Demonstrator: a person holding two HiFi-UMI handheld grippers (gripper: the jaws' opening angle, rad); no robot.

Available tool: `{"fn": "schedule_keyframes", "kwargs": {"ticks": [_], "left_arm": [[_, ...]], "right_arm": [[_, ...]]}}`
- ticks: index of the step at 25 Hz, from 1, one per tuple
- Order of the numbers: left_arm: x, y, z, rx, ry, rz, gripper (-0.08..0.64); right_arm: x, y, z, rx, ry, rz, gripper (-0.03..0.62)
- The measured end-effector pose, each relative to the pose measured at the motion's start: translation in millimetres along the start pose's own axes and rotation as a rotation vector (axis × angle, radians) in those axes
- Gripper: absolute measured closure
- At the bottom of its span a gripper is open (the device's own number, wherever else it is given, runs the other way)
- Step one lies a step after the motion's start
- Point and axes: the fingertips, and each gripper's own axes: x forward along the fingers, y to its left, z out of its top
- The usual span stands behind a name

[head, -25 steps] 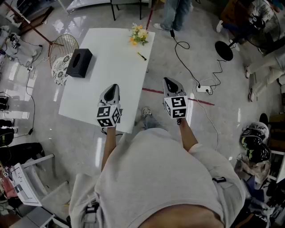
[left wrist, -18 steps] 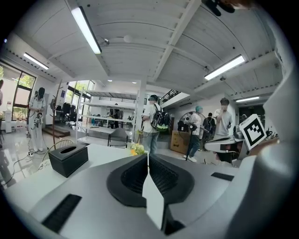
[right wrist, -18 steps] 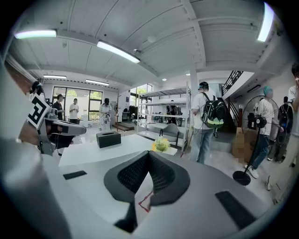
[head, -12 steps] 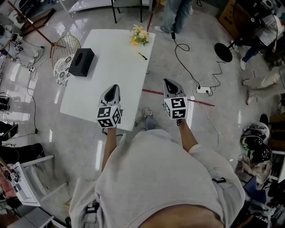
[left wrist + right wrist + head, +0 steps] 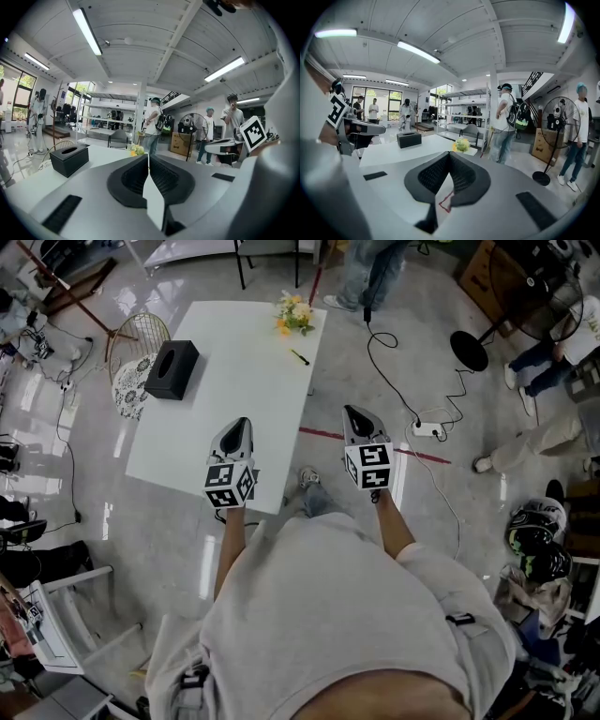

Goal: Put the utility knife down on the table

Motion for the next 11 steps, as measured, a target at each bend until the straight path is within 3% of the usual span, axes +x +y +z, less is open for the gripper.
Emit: {"fn": "schedule_keyframes", "kwargs": {"ticks": [11], "left_arm": [[2.5, 2.3, -2.7, 0.003, 0.003, -0.007, 0.534]], "right_arm": [[3.9, 2.5, -2.7, 0.018, 0.002, 0.0, 0.561]]}}
